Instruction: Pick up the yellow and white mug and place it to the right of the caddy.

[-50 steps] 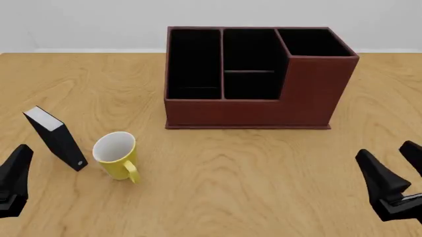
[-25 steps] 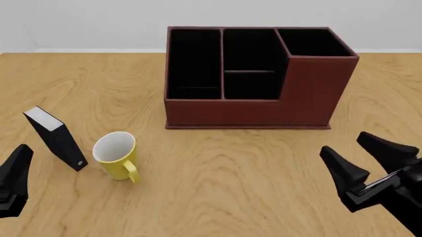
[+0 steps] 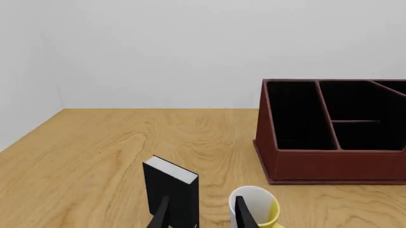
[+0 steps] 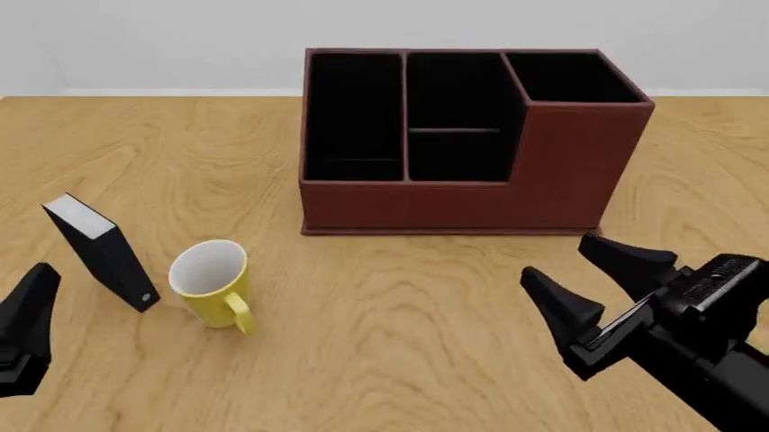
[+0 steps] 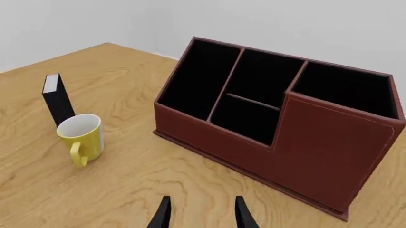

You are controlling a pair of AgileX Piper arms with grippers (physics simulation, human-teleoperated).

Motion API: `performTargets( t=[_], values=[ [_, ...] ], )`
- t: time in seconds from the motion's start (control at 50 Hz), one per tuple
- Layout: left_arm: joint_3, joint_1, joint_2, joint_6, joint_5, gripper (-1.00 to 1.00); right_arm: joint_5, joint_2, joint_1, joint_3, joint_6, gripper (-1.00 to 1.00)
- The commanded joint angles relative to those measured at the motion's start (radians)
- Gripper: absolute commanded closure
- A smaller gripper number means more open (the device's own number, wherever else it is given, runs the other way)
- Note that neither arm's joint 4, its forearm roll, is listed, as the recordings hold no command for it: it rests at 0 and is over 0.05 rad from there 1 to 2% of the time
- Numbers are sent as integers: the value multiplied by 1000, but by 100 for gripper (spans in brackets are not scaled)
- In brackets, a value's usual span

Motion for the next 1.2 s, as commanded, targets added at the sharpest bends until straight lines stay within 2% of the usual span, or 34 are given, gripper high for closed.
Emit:
performTargets(
  t=[0.02, 0.26, 0.42, 0.78, 0.92, 1.2],
  values=[
    [0, 0, 0, 0, 0, -100, -87, 128, 87, -34, -8, -100],
    [0, 0, 0, 0, 0, -100, -188, 281, 165, -82, -3, -100],
    [0, 0, 0, 0, 0, -100, -207, 333, 194, -110, -3, -100],
    [0, 0, 0, 0, 0, -100, -210, 442, 277, -194, -10, -100],
    [0, 0, 0, 0, 0, -100, -227, 486, 280, -211, -14, -100],
    [0, 0, 0, 0, 0, -100, -198, 518, 299, -269, -22, -100]
  ],
)
